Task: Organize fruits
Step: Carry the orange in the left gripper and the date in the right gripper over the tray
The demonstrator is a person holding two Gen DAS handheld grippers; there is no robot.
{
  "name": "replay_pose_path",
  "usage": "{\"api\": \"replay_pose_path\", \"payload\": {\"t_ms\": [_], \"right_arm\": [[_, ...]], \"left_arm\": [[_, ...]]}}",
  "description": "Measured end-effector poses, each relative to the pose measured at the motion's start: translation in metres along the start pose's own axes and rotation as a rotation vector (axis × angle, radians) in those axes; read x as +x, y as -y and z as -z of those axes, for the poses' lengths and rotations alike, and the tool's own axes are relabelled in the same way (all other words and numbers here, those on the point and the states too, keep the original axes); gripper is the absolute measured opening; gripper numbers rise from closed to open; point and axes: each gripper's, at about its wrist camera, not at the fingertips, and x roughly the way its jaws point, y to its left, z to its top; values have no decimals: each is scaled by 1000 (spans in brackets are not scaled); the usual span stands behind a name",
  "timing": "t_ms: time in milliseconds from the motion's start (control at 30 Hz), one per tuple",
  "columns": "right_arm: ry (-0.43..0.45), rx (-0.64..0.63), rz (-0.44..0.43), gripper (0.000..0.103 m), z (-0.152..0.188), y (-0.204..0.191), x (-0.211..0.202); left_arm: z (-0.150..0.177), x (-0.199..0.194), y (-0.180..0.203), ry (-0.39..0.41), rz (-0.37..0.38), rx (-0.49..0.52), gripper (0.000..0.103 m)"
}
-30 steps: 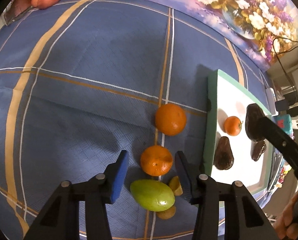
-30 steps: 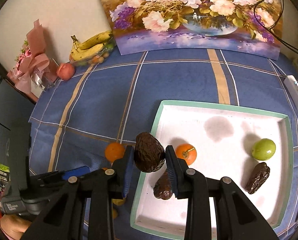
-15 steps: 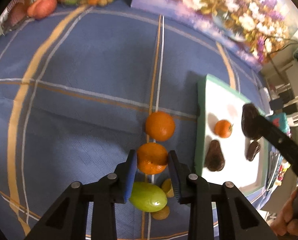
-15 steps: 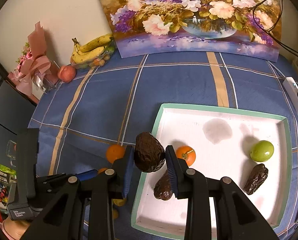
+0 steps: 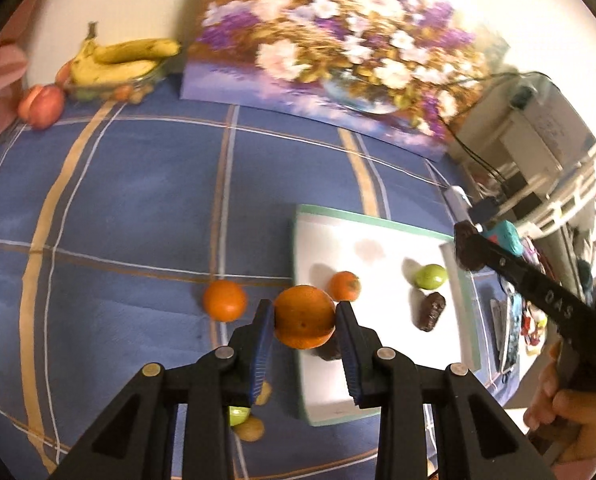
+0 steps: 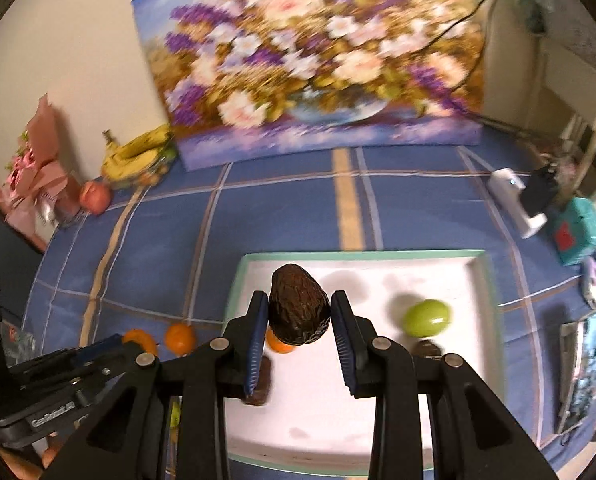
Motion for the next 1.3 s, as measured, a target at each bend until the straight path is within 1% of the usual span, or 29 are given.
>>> {"api": "replay_pose_path", "payload": {"t_ms": [167, 333, 500, 600, 833, 967, 1200, 1300], "right_arm": [[34, 49, 74, 34, -3, 27, -18], [50, 66, 94, 34, -2, 39, -28], [32, 56, 93, 34, -1, 39, -23], [-13, 55, 92, 34, 3, 41, -11], [-194, 29, 97, 34, 23, 39, 45], [-245, 24, 99, 34, 30, 40, 63], [-316, 13, 127, 34, 43, 43, 85], [-343, 5, 141, 34, 48, 44, 93]], "left_arm": [[7, 6, 25, -30, 16, 72, 33], [14, 18, 41, -70, 5, 119, 33], [20, 30, 46, -116, -8, 141, 33], [25, 40, 46, -149, -17, 144, 33], [37, 69, 40, -252, -22, 123, 33], [44, 79, 41, -288, -35, 135, 33], [51, 93, 42, -323, -72, 160, 33], [50, 94, 43, -318, -73, 161, 34]]}}
